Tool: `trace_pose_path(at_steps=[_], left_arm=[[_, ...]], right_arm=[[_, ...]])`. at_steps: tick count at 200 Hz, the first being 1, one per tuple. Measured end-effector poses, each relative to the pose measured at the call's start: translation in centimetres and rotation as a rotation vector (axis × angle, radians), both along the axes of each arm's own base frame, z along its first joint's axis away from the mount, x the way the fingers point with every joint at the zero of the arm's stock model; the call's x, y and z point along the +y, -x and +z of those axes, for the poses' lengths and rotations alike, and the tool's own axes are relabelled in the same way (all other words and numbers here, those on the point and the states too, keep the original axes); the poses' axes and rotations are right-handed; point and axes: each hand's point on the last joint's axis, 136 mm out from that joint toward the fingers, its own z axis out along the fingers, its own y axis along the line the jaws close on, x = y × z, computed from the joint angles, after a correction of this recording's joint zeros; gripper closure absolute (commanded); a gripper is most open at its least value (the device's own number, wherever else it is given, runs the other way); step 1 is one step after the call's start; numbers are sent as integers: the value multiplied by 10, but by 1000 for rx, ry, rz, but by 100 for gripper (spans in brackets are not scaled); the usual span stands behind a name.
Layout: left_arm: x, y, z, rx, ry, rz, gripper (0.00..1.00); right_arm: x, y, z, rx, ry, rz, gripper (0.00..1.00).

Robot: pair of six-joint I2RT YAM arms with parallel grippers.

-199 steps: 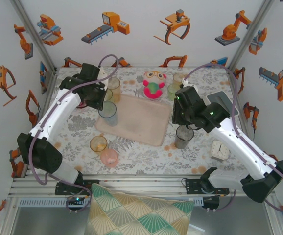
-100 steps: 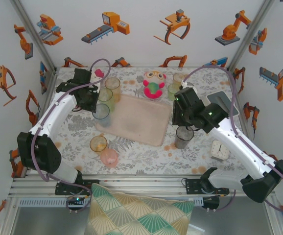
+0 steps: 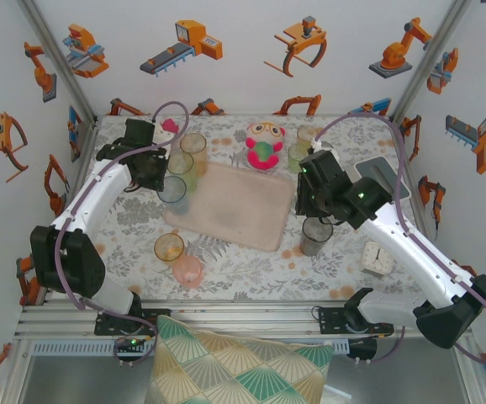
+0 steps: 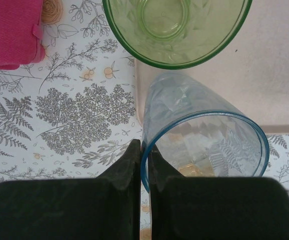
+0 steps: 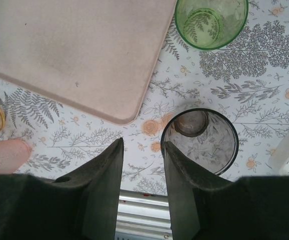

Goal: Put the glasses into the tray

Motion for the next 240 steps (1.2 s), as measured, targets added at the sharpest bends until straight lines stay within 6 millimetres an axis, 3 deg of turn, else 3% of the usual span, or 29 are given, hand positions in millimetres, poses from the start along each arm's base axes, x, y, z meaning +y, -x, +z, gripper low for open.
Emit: trace_pose_path(at_steps=[135,240], left_arm=[[4,-5,-21,63,2,11,85],[4,-9,-12,53,8,7,59]], right_arm=[[2,0,-1,6,-4,6,61],[3,0,-2,11,-4,8,61]])
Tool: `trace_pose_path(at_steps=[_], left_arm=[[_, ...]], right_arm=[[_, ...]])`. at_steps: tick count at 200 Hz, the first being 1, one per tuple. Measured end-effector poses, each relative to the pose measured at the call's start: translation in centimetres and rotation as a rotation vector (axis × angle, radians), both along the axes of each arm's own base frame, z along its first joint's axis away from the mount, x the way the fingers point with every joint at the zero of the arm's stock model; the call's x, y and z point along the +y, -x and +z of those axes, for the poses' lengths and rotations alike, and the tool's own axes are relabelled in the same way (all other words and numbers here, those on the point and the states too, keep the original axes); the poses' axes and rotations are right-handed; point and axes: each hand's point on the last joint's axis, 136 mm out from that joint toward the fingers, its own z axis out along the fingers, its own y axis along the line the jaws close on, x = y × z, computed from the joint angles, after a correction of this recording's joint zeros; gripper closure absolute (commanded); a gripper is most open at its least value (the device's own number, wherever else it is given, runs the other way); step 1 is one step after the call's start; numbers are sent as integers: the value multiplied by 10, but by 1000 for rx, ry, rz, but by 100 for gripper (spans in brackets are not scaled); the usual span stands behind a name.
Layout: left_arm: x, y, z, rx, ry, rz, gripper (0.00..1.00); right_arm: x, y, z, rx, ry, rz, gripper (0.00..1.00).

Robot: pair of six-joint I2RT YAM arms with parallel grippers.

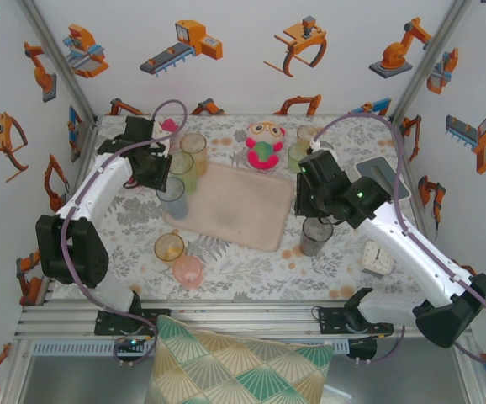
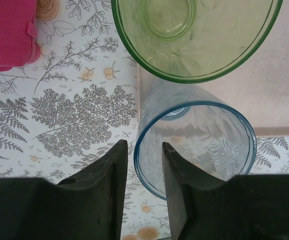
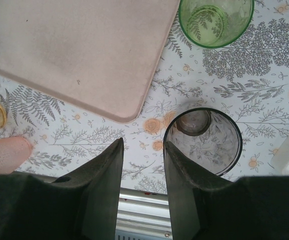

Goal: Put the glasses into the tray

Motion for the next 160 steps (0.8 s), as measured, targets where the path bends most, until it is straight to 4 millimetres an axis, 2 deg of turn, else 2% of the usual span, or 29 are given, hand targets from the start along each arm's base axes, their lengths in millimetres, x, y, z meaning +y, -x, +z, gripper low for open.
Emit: trace_pose_path(at_steps=[52,84,111,140,160], left_arm=[[0,-1,8,-5,4,-1,54],[0,2,15,-8,5,-2,48],[-1,5,30,-31,16,-10,40],[-4,11,54,-76,42,-32,28],[-5,17,73,-116,58,-49,21]], right_arm=[[0,0,0,0,1,0,61],[0,-1,5,-7,-5,0,59],[0,-1,11,-15,-8,-3,53],[-5,-4,28,-31,6,-24,51],[-13,-2,33,-30,24,-46,50]])
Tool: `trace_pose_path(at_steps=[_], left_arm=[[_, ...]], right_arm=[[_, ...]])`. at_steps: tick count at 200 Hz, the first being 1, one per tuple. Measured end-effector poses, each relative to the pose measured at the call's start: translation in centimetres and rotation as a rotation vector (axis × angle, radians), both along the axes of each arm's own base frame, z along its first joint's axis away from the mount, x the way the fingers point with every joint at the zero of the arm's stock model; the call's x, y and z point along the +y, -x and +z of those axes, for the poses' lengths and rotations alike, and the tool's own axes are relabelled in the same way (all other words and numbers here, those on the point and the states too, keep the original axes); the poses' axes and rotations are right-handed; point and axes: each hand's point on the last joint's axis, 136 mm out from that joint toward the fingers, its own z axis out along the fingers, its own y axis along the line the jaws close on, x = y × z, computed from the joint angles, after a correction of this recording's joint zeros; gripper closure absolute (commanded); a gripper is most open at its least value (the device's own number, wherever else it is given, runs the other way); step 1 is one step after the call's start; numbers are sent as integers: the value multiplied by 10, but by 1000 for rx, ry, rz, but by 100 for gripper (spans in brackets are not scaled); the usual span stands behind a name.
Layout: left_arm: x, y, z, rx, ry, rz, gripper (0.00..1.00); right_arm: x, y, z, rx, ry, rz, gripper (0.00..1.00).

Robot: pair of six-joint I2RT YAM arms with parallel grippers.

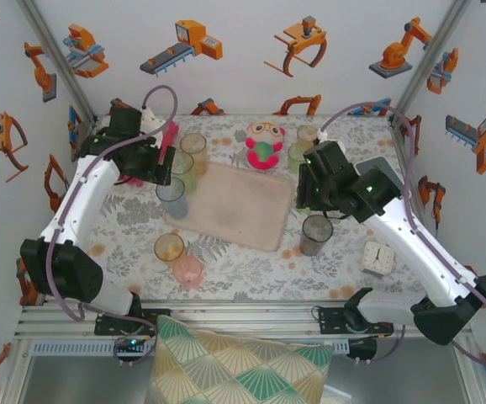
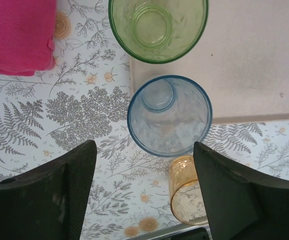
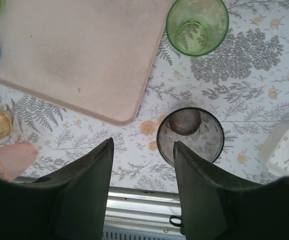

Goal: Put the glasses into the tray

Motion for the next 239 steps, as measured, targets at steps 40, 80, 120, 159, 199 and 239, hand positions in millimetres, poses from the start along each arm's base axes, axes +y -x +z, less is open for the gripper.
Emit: trace_pose_path(at_steps=[40,80,120,159,199,239], left_arm=[[-3,18,37,-94,33,-49,6],[-11,41,72,-188,77,-133,1],[-21,56,94,-247,107,-194,2],[-36,72,101,-255,138,-266,2],[-55,88,103,-255,146,-351,2],[-59,93,101,-254,148,-370,2]], right_arm=[[-20,14,-4,41,33,-51,50],[-48,30,-10,66,42,-122,50],[-69,39,-29,122,68,-177,51],[-74,42,-49,180,71,-197,51],[-77,43,-73,242,52,-215,52],[-76,37,-84,257,10,-224,52]])
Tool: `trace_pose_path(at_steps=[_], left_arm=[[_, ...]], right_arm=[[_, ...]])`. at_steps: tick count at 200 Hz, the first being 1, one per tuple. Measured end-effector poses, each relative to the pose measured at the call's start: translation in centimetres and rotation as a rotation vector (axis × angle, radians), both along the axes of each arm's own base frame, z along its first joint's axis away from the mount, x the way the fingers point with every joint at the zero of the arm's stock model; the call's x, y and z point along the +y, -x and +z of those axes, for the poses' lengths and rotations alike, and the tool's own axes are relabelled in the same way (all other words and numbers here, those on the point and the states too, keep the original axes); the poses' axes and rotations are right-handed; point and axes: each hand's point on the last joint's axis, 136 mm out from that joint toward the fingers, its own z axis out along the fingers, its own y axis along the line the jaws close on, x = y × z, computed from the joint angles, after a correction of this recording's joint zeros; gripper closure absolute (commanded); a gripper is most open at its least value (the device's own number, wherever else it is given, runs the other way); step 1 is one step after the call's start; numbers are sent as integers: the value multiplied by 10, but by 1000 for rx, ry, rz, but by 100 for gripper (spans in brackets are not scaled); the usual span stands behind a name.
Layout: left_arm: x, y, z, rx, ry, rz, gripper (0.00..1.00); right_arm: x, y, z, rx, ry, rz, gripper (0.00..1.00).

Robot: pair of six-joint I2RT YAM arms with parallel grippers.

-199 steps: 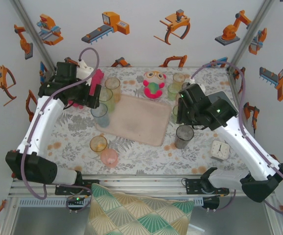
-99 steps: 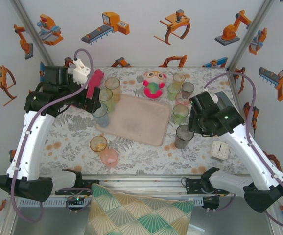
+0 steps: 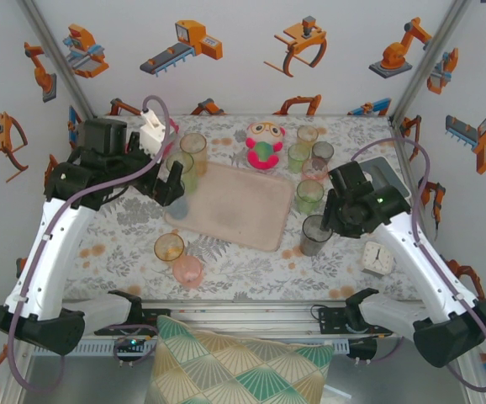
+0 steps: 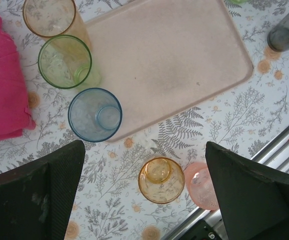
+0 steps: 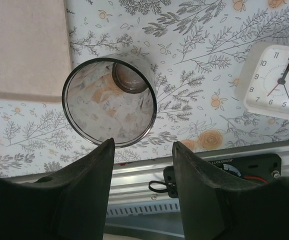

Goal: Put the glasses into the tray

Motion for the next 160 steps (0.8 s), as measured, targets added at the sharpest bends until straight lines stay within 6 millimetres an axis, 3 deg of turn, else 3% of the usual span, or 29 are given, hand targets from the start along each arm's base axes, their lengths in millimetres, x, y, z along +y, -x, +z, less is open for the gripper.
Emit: trace_pose_path(at_steps=[49,160], left_arm=[[1,0,-13,27,-14,5,2],[1,0,-21,44,-14,11,2]], right_arm=[[1,-10,-11,9,1,-3,54],[-2,-20,-34,45,54,0,62]])
